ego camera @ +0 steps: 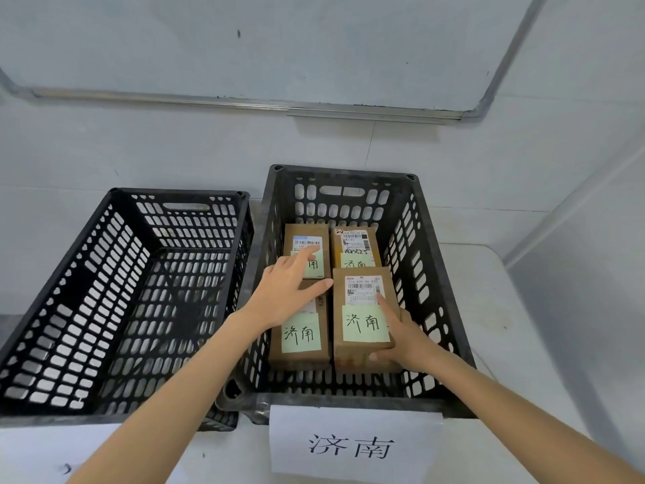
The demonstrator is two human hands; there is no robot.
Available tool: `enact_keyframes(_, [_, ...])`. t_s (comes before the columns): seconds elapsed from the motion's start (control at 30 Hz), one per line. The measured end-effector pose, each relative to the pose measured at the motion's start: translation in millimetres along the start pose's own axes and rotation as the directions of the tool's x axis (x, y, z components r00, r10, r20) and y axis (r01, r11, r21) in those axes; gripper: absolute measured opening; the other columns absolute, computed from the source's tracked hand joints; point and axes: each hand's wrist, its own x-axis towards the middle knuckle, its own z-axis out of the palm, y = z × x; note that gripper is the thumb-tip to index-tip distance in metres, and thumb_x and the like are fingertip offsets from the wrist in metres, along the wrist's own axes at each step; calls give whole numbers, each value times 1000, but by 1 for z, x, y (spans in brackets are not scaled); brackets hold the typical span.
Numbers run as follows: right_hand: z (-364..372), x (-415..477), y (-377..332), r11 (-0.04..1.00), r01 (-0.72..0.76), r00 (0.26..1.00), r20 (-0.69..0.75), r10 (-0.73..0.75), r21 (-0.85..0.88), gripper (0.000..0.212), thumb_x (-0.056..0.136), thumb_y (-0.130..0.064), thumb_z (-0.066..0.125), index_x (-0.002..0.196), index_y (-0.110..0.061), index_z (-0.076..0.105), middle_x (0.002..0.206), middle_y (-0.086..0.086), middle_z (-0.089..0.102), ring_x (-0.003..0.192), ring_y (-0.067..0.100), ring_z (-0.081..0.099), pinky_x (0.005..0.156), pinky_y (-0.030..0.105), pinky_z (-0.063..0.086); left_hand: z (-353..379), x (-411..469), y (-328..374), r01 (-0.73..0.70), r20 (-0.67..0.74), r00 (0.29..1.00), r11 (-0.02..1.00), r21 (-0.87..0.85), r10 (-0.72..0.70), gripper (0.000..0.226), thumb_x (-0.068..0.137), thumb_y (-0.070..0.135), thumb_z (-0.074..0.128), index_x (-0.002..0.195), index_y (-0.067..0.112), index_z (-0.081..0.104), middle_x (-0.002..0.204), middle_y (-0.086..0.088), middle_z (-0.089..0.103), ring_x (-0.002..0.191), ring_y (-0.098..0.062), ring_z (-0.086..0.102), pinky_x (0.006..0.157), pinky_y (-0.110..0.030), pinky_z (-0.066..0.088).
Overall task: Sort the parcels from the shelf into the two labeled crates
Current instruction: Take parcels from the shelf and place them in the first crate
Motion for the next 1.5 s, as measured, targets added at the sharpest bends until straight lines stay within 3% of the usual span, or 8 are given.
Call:
enact_keyframes(0.27, [3, 23, -4, 995, -64, 987, 141, 74, -70, 124, 87, -26, 74, 144, -29, -37, 159, 21, -15, 147, 39, 11, 121, 47, 17, 2, -5, -5, 14, 23, 1000, 1000, -17, -13, 64, 93, 57, 46, 148, 34, 23, 146, 9, 44, 135, -17, 35, 113, -49, 24])
enact_keyframes(0.53, [18, 36, 2, 974, -165, 951, 235, 198, -156, 118, 95, -18, 63, 132, -31, -48, 155, 25, -31, 142, 40, 29, 118, 46, 26, 10, -9, -7, 42, 32, 999, 999, 0, -42, 61, 93, 56, 45, 147, 33, 26, 143, 11, 45, 137, -15, 29, 114, -51, 22])
enact_keyframes(0.83, [16, 47, 5, 939, -225, 913, 279, 297, -261, 126, 88, -34, 72, 139, -28, -43, 159, 24, -19, 148, 43, 8, 121, 51, 16, 19, -17, 0, 52, 33, 998, 999, -13, -52, 59, 94, 54, 46, 146, 31, 32, 144, 11, 45, 139, -13, 25, 115, -49, 21])
enact_keyframes(1.0, [4, 36, -3, 965, -209, 946, 217, 240, -158, 136, 64, -61, 81, 155, -27, -15, 161, 15, 16, 144, 40, 24, 117, 51, 24, 16, -25, 7, 59, -6, 998, 995, 85, -59, 54, 95, 51, 48, 143, 30, 39, 147, 7, 43, 140, -15, 23, 115, -46, 21])
enact_keyframes(1.1, [-11, 33, -13, 951, -161, 929, 286, 236, -264, 113, 90, -27, 71, 153, -19, -22, 162, 12, 20, 141, 33, 34, 116, 40, 31, 10, -33, 14, 77, -38, 997, 990, 120, -73, 52, 96, 49, 49, 143, 28, 39, 146, 6, 43, 140, -16, 24, 115, -46, 22])
enact_keyframes(1.23, [-31, 16, -35, 932, -78, 959, 227, 167, -353, 101, 91, -25, 69, 157, -16, -7, 161, 11, 25, 141, 31, 36, 115, 39, 33, -3, -48, 27, 101, -80, 993, 984, 149, -89, 52, 95, 48, 51, 142, 28, 40, 147, 5, 42, 140, -18, 25, 113, -45, 21])
enact_keyframes(1.4, [-53, -28, -68, 951, 60, 998, 17, -57, -304, 76, 95, -29, 63, 156, -21, 18, 155, 10, 37, 137, 28, 42, 110, 40, 39, -31, -86, 48, 123, -183, 978, 984, 131, -98, 56, 96, 50, 49, 147, 30, 37, 149, 3, 43, 140, -21, 31, 114, -52, 27])
enact_keyframes(1.5, [-57, -66, -90, 935, 186, 956, -164, -244, -303, 71, 95, -35, 61, 154, -27, 23, 148, 7, 47, 128, 26, 52, 102, 45, 46, -48, -119, 61, 176, -267, 954, 976, 130, -136, 62, 95, 53, 46, 150, 28, 34, 145, -3, 49, 135, -25, 39, 109, -52, 33])
